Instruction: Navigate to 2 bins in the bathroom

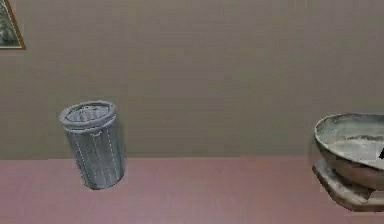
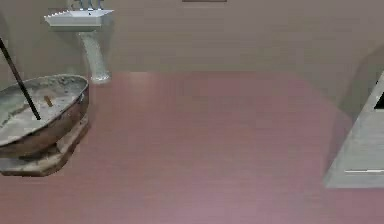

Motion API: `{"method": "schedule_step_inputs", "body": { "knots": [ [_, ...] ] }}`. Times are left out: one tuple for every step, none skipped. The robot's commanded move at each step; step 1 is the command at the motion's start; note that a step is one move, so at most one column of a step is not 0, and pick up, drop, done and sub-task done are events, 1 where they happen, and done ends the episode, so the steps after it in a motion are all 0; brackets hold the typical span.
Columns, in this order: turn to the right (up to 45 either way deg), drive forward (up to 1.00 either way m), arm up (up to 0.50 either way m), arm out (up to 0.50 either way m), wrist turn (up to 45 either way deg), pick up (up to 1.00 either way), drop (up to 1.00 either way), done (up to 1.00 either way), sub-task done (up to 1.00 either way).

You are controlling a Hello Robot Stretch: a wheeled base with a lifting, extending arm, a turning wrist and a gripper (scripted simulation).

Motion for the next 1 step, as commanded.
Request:
{"method": "schedule_step_inputs", "body": {
  "knots": [
    [0.0,0.80,0.00,0.00,0.0,0.00,0.00,0.00,0.00]
  ]
}}
